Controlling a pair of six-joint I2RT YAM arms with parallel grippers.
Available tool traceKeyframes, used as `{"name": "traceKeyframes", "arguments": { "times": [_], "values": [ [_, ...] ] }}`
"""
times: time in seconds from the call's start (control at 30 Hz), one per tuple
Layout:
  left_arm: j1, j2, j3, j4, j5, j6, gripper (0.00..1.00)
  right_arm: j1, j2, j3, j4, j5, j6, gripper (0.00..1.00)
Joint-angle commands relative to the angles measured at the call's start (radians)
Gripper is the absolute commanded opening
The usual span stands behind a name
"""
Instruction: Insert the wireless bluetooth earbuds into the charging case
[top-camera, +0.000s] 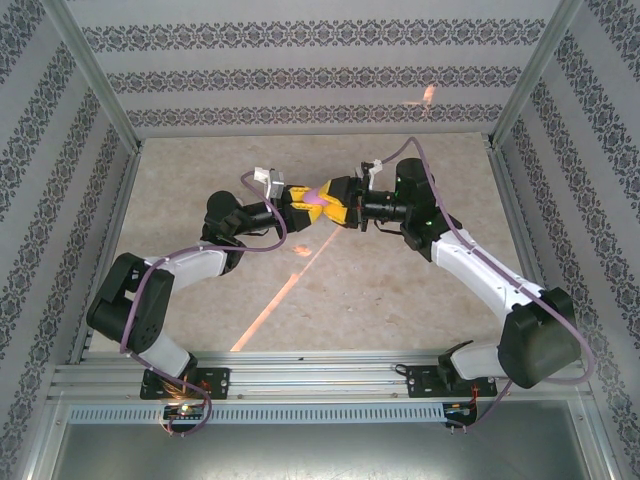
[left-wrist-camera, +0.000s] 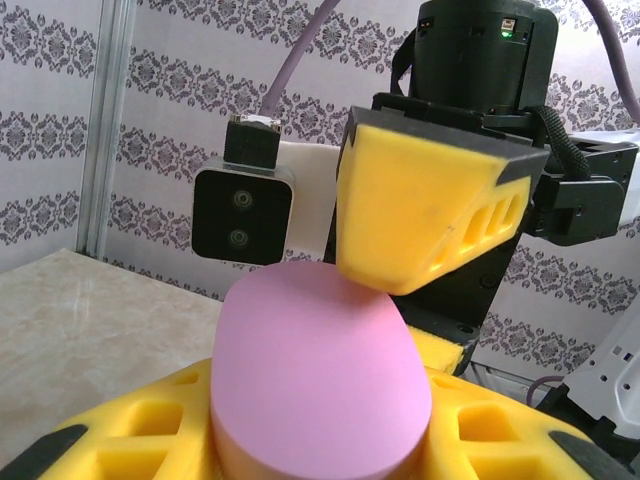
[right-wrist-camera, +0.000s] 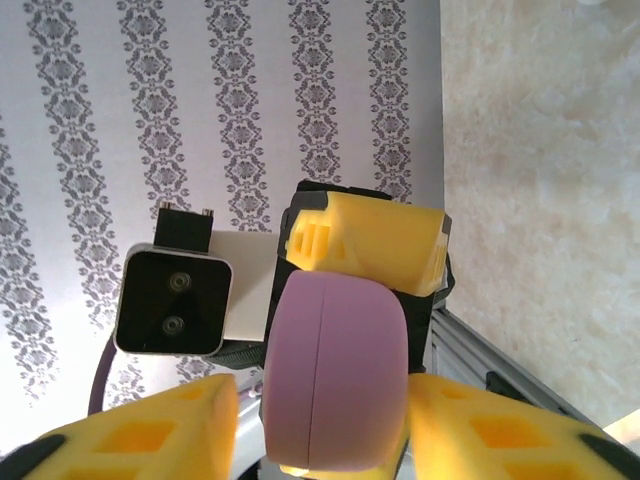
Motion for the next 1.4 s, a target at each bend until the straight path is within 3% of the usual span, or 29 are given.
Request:
{"name": "traceKeyframes", "arguments": {
  "times": [0.0,0.17,0.27,0.43,0.6,0.7,1.0,1.37],
  "values": [
    [-0.004,-0.05,0.019,-0.014,0.026,0.009,0.22,-0.009,-0.036,0.005,-0.021,-0.018,-0.08,0.55],
    [0.003,-0.086,0.023,-0.082,0.077,0.014,0.2,-0.047,-0.093,0.058,-0.124,-0.03,-0.253,0.57],
    [0.009,-0.125,0.032,-0.177,0.125,0.037,0.2,-0.062,-0.141,0.139,-0.341,-0.009,-0.494,0.58],
    [0.016,-0.226,0.066,-0.479,0.196,0.176,0.2,-0.021,-0.153,0.289,-0.672,0.053,-0.923,0.58],
    [0.016,-0.314,0.128,-0.816,0.247,0.37,0.21,0.052,-0.128,0.352,-0.784,0.076,-1.143,0.61],
    [0.016,-0.34,0.156,-0.921,0.274,0.421,0.21,0.116,-0.121,0.358,-0.799,0.098,-1.258,0.63],
    [0.016,-0.367,0.17,-0.97,0.314,0.428,0.21,0.195,-0.102,0.34,-0.76,0.139,-1.335,0.65],
    [0.016,-0.379,0.177,-0.989,0.336,0.42,0.21,0.215,-0.066,0.354,-0.779,0.148,-1.373,0.55]
  ]
}}
